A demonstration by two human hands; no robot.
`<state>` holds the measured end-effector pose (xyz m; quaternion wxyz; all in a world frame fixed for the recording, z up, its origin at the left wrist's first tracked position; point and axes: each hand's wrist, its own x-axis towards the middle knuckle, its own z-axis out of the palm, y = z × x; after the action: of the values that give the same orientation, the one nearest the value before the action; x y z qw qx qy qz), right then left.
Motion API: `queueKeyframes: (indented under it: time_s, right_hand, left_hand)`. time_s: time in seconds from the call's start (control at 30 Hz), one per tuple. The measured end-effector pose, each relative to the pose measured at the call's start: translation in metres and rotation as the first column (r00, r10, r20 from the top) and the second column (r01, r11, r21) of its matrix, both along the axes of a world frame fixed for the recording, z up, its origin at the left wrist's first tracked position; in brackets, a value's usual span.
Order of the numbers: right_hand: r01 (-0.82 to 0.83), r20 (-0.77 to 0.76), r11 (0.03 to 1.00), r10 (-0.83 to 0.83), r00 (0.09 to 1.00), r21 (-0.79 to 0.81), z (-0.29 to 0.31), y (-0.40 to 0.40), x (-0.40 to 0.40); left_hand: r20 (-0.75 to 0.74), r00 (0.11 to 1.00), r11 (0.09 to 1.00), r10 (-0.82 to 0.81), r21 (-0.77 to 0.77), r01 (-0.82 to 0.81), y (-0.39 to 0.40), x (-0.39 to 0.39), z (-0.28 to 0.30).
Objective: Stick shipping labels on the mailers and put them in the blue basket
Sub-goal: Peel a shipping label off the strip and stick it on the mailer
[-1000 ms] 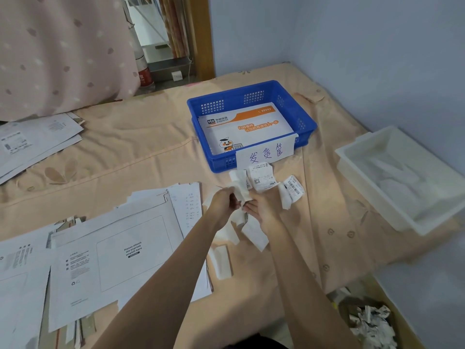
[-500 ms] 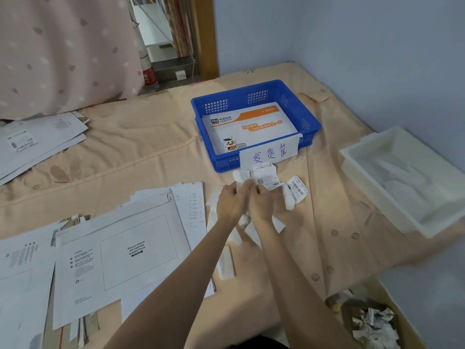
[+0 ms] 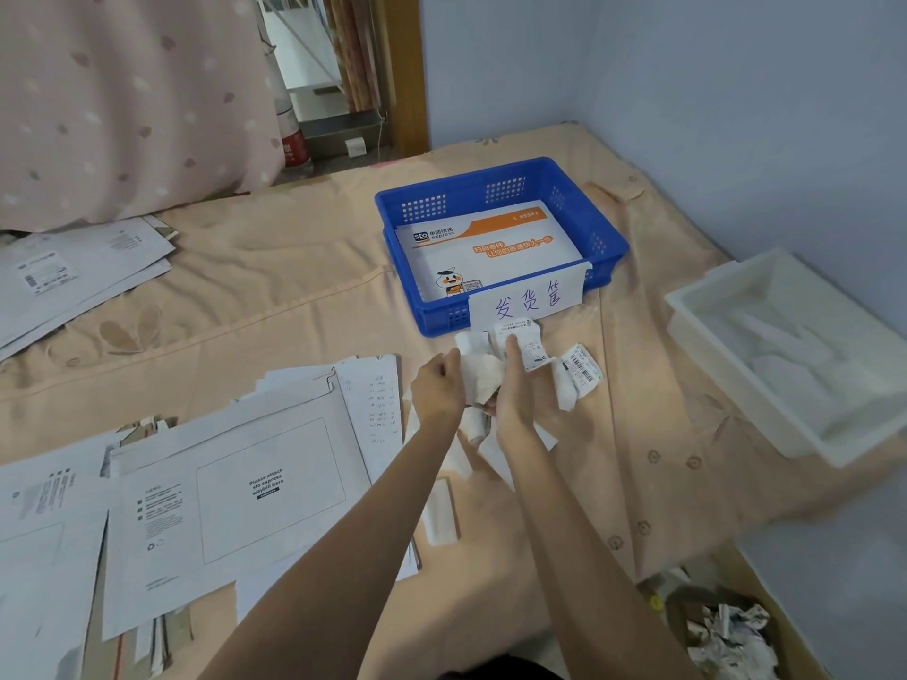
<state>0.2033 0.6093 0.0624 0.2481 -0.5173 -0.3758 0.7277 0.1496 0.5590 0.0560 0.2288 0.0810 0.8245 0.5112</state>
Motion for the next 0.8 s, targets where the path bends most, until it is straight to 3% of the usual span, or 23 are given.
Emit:
queueKeyframes:
  time_s: [0.1,0.23,0.37,0.53,0.8]
  right_hand:
    - [-0.143,0.188,0.966,0.103,0.977,0.215,-0.012,-0.014,-0.005]
    - [-0.036,0.165,0.965,-0.008,0.986,0.258,-0.017,-0.023,-0.009]
    - [0.027,0.090,0.993,-0.038,0.995,0.116,-0.019,-0.010,-0.004]
    - [-0.034,-0.105,0.993,0.022,0.994,-0.115,-0.014,0.001,-0.001]
    - [-0.093,-0.134,0.978,0.069,0.989,-0.185,-0.015,0.013,0.006]
  left_hand:
    - [0.063,0.998,1.000,0.014,0.003,-0.015,0.001,0.001,0.004]
    - [0.186,0.981,0.998,0.056,-0.002,-0.057,0.001,0.002,0.010]
    - [0.167,0.986,1.000,0.006,0.010,-0.008,-0.002,-0.008,0.010]
    - [0.351,0.933,0.989,0.075,0.096,-0.116,-0.001,-0.016,0.018]
    - [0.425,0.899,0.985,0.104,0.079,-0.151,-0.011,-0.017,0.017]
